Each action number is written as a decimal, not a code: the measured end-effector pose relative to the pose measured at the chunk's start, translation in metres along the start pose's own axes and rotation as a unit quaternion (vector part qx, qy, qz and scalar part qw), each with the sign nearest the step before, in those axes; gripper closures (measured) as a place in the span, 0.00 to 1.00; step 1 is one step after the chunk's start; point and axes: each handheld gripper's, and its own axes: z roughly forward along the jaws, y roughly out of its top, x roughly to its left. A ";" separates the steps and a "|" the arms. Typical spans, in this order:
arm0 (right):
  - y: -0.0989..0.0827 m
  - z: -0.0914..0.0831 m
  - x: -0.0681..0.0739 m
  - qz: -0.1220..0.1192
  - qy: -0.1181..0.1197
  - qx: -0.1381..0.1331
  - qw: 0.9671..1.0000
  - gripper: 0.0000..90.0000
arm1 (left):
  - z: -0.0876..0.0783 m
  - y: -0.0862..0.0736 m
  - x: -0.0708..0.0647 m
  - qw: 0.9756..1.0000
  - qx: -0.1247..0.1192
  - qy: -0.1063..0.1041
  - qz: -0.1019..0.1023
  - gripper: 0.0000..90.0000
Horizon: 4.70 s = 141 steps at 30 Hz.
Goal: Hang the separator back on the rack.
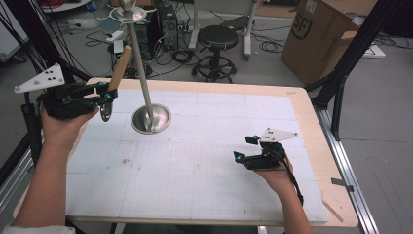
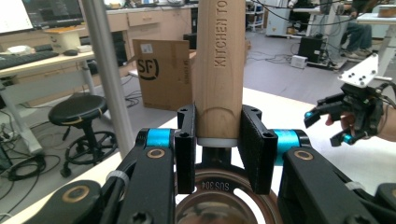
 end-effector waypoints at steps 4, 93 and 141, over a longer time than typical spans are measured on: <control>0.000 0.001 0.000 -0.001 0.000 0.001 1.000 0.24 | -0.003 0.009 0.005 1.000 0.001 0.007 0.007 0.77; 0.000 0.001 0.001 0.001 0.004 0.001 1.000 0.25 | 0.035 0.020 0.058 0.996 0.050 0.048 -0.051 0.77; 0.000 0.004 0.001 -0.001 0.006 0.005 1.000 0.25 | 0.025 0.001 0.027 0.993 0.117 0.020 -0.015 0.37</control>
